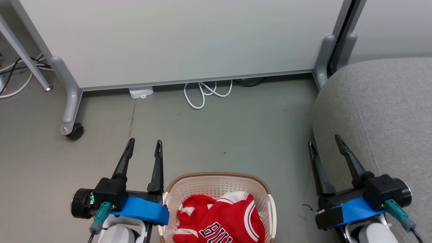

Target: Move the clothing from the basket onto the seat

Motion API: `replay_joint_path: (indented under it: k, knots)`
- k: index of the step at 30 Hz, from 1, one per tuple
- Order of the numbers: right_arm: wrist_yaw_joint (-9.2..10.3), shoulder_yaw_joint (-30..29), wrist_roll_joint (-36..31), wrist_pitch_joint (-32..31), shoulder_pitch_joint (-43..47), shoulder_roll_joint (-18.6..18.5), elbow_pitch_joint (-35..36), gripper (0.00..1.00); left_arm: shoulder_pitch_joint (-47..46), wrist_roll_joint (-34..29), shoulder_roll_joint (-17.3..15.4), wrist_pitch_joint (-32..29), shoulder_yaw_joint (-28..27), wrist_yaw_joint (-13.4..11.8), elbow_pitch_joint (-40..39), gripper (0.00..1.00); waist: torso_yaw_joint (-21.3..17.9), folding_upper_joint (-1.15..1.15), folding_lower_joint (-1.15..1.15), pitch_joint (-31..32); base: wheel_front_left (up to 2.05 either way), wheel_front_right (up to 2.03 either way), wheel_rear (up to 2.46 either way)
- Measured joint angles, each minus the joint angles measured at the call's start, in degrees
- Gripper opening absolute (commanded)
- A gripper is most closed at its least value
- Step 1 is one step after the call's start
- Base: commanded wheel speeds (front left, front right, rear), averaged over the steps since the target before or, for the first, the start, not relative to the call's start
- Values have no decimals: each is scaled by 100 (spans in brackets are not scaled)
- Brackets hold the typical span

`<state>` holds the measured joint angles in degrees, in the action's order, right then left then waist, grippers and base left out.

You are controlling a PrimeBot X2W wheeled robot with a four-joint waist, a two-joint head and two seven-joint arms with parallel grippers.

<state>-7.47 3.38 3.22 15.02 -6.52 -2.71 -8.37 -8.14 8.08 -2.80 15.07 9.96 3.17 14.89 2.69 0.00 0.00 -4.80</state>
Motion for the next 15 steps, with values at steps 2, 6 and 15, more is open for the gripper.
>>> replay_joint_path:
  k: [2, 6, 15]
  knots:
    - [0, -15, -1, 0, 0, 0, -27, 100, -3, 8, 0, -1, 1, 15, 27, 100, -3, 0, 0, 3, 0, 0, 0]
    - [0, -48, -19, 1, 0, 0, -81, 100, -16, 18, 0, -1, 0, 16, 64, 100, -2, 0, 0, -8, 0, 0, 0]
    - [-1, -62, -54, 1, -5, 0, -120, 100, -23, 41, 0, 0, 0, 16, 85, 100, 8, 0, 0, -25, 0, 0, 0]
